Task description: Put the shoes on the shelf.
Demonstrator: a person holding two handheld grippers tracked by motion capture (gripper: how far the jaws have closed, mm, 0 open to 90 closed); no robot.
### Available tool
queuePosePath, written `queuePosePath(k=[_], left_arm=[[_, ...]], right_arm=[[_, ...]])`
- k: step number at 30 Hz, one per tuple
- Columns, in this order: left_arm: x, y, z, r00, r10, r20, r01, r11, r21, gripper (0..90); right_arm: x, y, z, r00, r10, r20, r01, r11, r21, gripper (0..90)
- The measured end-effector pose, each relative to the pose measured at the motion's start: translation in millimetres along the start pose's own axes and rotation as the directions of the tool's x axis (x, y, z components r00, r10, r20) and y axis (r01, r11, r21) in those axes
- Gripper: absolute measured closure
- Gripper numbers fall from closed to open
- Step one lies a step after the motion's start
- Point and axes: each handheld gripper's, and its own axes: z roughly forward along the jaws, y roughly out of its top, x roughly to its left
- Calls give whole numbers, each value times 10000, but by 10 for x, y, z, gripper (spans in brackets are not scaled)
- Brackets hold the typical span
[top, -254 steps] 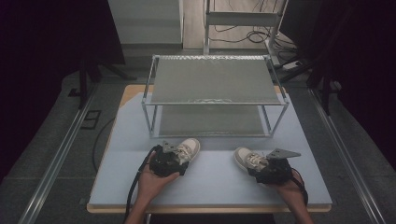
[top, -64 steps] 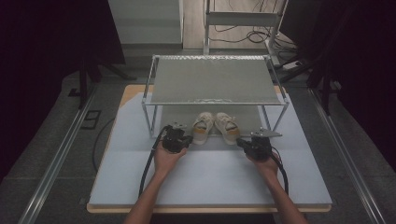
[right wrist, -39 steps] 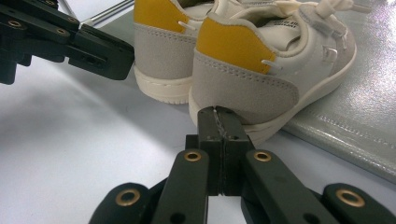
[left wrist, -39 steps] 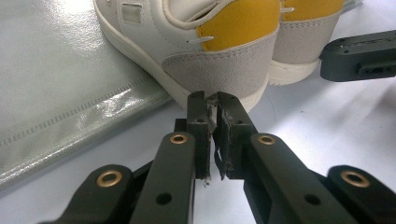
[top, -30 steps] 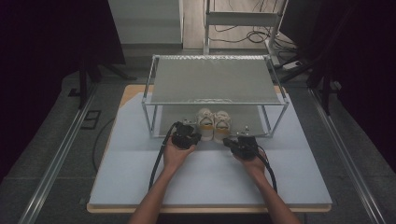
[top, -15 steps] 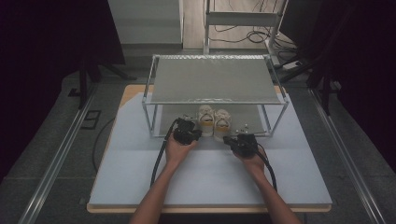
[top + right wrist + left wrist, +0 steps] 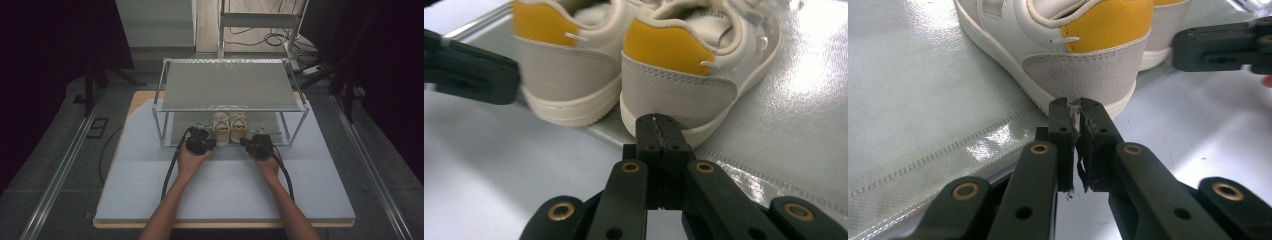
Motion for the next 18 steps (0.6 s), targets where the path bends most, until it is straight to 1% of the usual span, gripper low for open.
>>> queuePosePath(k=[1,3,8,11,12,13,17,18], left_arm=[[1,0,0,10000,-3,8,3,10000,-2,839],[5,1,0,10000,2,21,-2,10000,-5,837],[7,10,11,10000,-46,1,46,10000,-47,826],[0,47,42,9998,-99,-149,100,9999,50,826],[18,73,55,9996,249,-164,-248,9997,76,826],[34,101,70,9987,483,-155,-481,9988,114,825],[40,159,112,9982,497,-324,-492,9987,157,826],[50,166,123,9985,432,-322,-426,9989,176,826]], right_arm=[[-8,-5,15,9999,108,1,-108,9999,-44,895],[-21,-7,31,9999,163,-19,-163,9998,-95,895],[-13,-13,36,9999,139,16,-139,9999,-14,894],[-11,-13,37,10000,83,32,-83,10000,5,894],[-12,-14,37,9999,106,27,-106,9999,-9,893],[-13,-14,36,9999,138,20,-138,9999,10,893],[-16,-16,37,9999,107,-12,-106,9999,63,891],[-19,-15,35,9999,98,-40,-97,9999,97,891]])
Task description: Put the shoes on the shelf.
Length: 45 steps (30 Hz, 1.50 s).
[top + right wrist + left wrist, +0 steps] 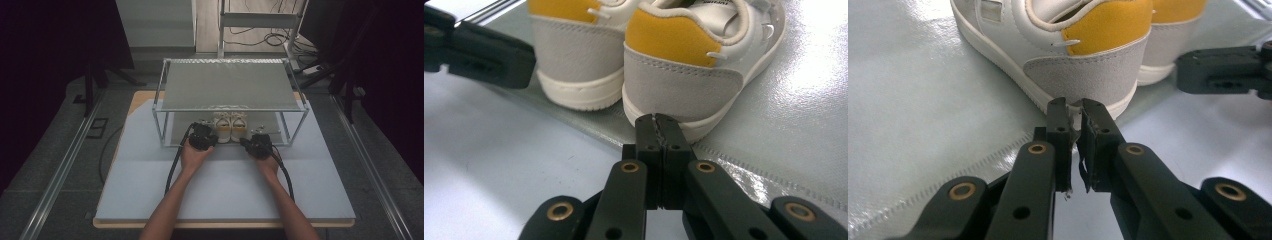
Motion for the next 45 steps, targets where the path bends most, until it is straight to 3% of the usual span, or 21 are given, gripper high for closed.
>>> queuePosePath(k=[1,3,6,8,15,17,18,22,25,26,31,37,40,45], left_arm=[[16,4,9,10000,-9,-12,9,10000,44,825],[15,1,30,9990,-451,-64,452,9989,149,823],[47,4,75,9998,-159,-150,162,9998,154,821],[53,1,87,9995,-291,-90,292,9995,115,821],[41,-7,68,9999,-100,-107,100,9999,24,801],[-11,-19,35,9982,-575,-143,573,9983,-120,768],[9,-10,14,9999,36,-137,-40,9995,-308,752],[-18,-24,-66,9999,111,34,-109,9983,-577,646],[-43,-46,-126,9992,410,12,-409,9978,-525,533],[-69,-68,-154,9999,111,11,-110,9978,-646,515],[-93,-163,-290,9996,-48,282,70,9969,-784,435],[-74,-327,-479,9997,171,148,-155,9947,-1018,400],[-50,-432,-589,9998,13,188,10,9923,-1235,398],[-1,-625,-709,9997,-107,205,130,9934,-1137,387]], right_arm=[[-1,-1,1,10000,17,-11,-17,10000,-3,891],[-4,0,0,10000,26,-39,-26,10000,17,891],[-6,1,2,10000,29,-66,-28,10000,48,891],[-7,3,4,10000,52,-48,-52,10000,55,890],[-11,1,3,10000,40,-36,-40,10000,80,881],[-15,-4,-11,10000,10,-15,-9,10000,69,873],[-18,-6,-16,10000,20,-9,-20,10000,54,865],[-51,-11,-83,10000,44,16,-44,10000,-71,803],[-55,-10,-147,9999,-111,24,111,9998,-143,680],[-52,-11,-170,9999,-156,37,157,9997,-180,645],[-46,-31,-294,9994,-348,-46,346,9987,-375,523],[-59,-86,-459,9985,-494,-247,480,9974,-529,486],[-55,-107,-545,9977,-545,-415,523,9974,-505,468],[-20,-168,-675,9959,-762,-491,730,9953,-641,465]])
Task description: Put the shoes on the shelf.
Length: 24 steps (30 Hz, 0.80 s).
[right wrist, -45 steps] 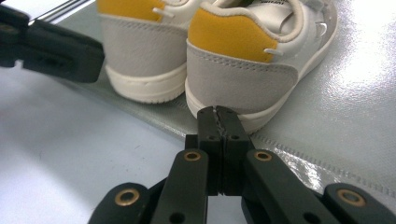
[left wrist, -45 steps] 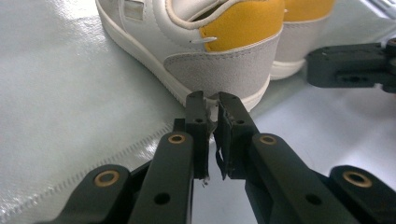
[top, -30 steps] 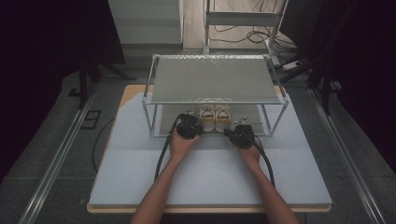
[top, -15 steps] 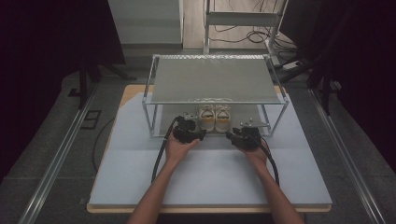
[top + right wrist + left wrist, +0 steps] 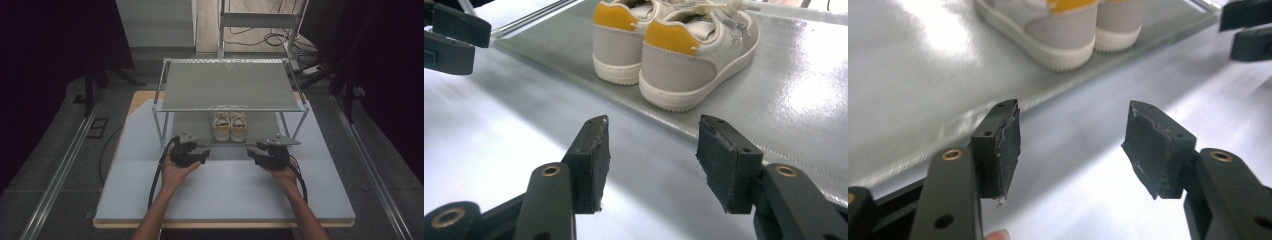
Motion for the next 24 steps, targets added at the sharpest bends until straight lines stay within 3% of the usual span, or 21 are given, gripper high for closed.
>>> queuePosePath(k=[9,24], left_arm=[[93,-360,-162,9998,-75,-195,84,9989,454,380],[155,-720,-463,9982,-92,-588,124,9984,550,370]], right_arm=[[21,-160,-311,10000,-54,-18,53,9999,-118,458],[-142,-612,-842,9982,393,460,-398,9991,109,454]])
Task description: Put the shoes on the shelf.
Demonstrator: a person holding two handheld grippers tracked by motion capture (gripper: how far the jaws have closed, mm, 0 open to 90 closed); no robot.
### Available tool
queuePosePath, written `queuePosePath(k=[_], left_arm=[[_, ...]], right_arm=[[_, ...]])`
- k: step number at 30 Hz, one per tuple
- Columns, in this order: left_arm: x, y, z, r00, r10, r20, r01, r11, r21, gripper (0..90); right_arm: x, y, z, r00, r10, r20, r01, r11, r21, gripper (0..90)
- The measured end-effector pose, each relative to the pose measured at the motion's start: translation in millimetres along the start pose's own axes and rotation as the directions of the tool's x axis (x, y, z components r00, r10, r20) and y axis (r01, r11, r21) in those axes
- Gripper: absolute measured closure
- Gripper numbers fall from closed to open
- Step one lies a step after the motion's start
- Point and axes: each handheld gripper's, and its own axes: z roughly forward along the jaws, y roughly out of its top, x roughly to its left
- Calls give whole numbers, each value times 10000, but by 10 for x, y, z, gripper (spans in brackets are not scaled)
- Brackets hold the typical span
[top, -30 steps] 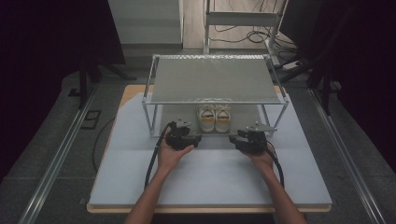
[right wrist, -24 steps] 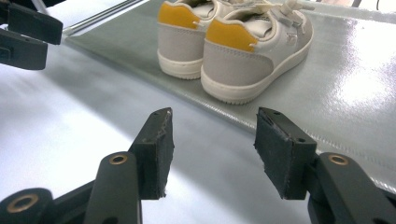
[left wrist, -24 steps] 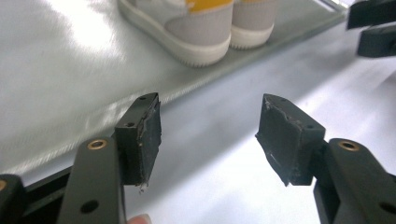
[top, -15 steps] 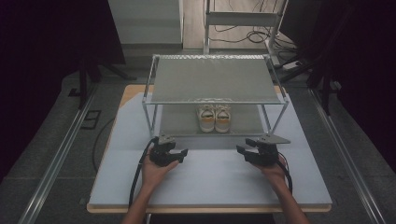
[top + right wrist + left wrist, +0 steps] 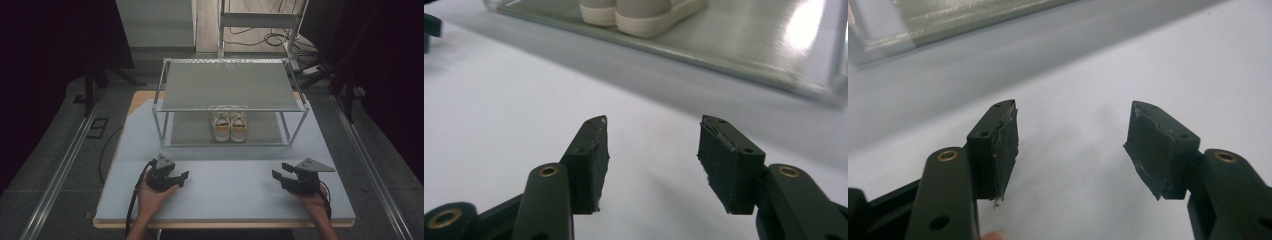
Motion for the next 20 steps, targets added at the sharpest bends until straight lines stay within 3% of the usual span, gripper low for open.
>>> queuePosePath(k=[5,20], left_arm=[[11,-86,-10,10000,55,-26,-54,9999,160,368],[43,-90,-56,9998,101,-196,-102,9999,-34,362]], right_arm=[[-84,-128,-69,9997,159,164,-161,9998,126,453],[-69,-129,-65,9997,67,218,-71,9998,183,443]])
